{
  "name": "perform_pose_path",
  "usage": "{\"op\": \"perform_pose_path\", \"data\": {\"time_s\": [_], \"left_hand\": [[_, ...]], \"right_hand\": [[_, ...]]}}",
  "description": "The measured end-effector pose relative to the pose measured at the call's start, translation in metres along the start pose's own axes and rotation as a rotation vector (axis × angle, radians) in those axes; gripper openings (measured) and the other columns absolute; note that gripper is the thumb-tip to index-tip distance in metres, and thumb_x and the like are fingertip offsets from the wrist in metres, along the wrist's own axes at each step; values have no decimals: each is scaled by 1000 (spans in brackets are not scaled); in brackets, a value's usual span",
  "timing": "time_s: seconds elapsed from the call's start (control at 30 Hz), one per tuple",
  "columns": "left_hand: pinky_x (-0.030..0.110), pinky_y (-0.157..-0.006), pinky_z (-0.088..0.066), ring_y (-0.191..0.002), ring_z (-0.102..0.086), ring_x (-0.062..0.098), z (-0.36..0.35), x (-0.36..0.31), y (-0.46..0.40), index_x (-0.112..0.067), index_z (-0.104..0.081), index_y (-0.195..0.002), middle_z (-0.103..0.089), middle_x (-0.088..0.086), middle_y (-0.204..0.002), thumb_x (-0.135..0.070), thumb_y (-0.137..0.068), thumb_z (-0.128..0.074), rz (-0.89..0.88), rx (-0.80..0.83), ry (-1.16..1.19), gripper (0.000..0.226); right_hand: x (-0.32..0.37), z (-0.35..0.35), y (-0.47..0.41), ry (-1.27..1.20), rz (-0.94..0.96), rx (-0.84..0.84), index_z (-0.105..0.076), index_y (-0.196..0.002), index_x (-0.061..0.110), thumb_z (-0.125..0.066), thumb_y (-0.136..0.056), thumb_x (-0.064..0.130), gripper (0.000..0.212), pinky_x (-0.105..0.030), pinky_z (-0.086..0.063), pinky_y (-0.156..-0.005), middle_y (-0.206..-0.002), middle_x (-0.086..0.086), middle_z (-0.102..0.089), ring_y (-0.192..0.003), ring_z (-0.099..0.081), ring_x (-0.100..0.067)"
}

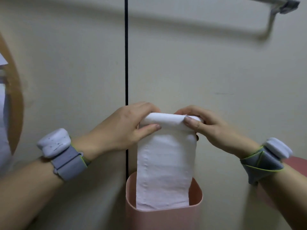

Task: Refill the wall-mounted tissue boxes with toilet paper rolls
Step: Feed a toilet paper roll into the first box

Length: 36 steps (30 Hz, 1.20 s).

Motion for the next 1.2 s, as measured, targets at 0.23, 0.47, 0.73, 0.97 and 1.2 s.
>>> {"op": "perform_pose_path", "data": {"time_s": [0.23, 0.47, 0.73, 0.97, 1.2], "left_hand": [[40, -76, -52, -80, -67, 22, -9, -3, 0, -29, -68, -101, -72, -5, -90, -47, -88, -67, 294, -67, 327, 22], [14, -73, -41, -87, -58, 7, -7, 6, -2, -25, -68, -104, -61, -12, -93, -39, -86, -66, 102, -112, 119, 23], [25, -81, -48, -90, -63, 15, -29, 20, 7, -14, -69, -115, -67, 0, -100, -31, -86, -69, -116, 20, -29, 33], [42, -67, -43, -77, -53, 30, -56, 33, 13, -5, -71, -107, -62, 12, -86, -21, -89, -68, -267, -164, -320, 25], [43, -70, -40, -81, -54, 32, -63, 32, 15, -5, -71, -110, -64, 12, -93, -20, -91, -64, -226, -207, -306, 25]], "right_hand": [[-2, 2, -2, 200, 157, -64, -57, -126, 32, -70, -85, 27, 43, -45, -52, -87, -118, 11, -56, -113, -56, -15], [-12, 2, -4, -82, 7, 13, -66, -116, 18, -69, -85, 21, 31, -49, -53, -93, -112, -5, -69, -107, -65, -27], [-25, -6, -4, 164, 20, 94, -67, -115, 22, -68, -84, 28, 31, -42, -55, -83, -107, 6, -70, -101, -65, -17], [-26, -4, 6, 458, 265, -31, -67, -116, 15, -65, -89, 13, 27, -37, -51, -81, -111, -3, -59, -96, -60, -18], [-18, -32, 23, 297, 256, 150, -73, -100, 18, -61, -91, 6, 19, -39, -50, -67, -85, 5, -70, -77, -66, -18]]}}
Point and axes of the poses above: each hand's wrist, its own y-axis away from the middle knuckle, its own z-axis out of the back of the hand, x = y × z, the point moved 1 cm from there along -y, towards the middle knuckle
